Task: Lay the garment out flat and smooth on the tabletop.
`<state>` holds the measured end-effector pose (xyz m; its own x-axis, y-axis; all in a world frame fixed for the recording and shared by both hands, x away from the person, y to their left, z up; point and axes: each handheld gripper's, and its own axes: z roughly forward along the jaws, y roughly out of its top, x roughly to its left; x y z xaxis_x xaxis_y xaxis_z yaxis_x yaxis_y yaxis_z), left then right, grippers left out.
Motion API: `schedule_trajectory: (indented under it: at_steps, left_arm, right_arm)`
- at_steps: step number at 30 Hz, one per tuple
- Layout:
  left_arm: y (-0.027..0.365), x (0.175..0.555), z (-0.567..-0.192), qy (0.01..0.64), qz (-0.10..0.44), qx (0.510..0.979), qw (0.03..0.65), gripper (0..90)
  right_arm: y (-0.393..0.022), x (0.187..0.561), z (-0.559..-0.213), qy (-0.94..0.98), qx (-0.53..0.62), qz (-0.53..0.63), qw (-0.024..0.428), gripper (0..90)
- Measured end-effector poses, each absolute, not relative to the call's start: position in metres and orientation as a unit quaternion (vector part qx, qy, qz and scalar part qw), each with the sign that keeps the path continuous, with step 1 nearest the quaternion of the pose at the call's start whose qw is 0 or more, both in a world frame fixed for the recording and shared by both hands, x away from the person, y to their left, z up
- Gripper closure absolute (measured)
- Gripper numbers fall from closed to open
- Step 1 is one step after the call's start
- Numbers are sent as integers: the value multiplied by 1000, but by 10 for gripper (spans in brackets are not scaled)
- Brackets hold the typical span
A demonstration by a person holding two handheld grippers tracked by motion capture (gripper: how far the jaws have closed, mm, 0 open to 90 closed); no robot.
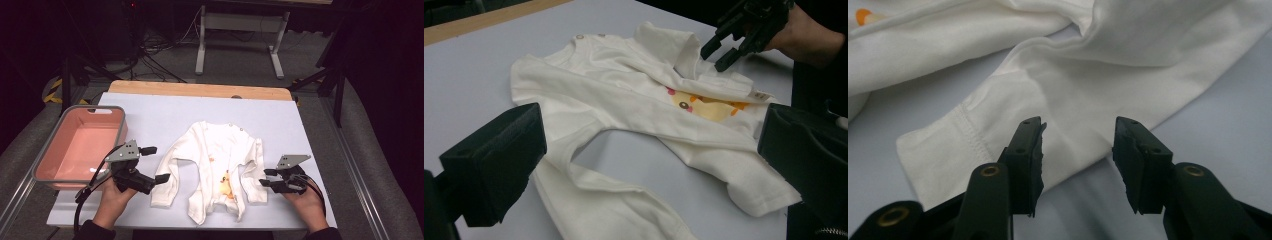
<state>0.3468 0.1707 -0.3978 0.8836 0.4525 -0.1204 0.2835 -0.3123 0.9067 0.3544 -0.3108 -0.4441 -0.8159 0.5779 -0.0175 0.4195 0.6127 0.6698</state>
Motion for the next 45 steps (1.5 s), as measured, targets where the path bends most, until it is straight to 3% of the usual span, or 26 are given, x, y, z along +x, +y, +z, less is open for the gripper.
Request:
schedule_trajectory:
  at_steps: [10, 18, 25, 35, 45]
  left_arm:
    - [171, 346, -397, 229, 81, 805, 541, 2]
    - [171, 346, -397, 226, 78, 806, 541, 3]
    - [172, 346, -396, 227, 78, 804, 543, 3]
    - [172, 347, -397, 227, 78, 805, 543, 3]
    - [172, 347, -397, 228, 77, 804, 544, 3]
  right_arm:
    - [-307, 355, -447, 895, 284, 327, 111, 652]
    - [-305, 356, -447, 897, 279, 333, 81, 868]
    - [-306, 354, -438, 900, 275, 327, 92, 881]
    - [-340, 349, -379, 881, 284, 341, 165, 881]
    - [-369, 350, -356, 864, 313, 337, 205, 882]
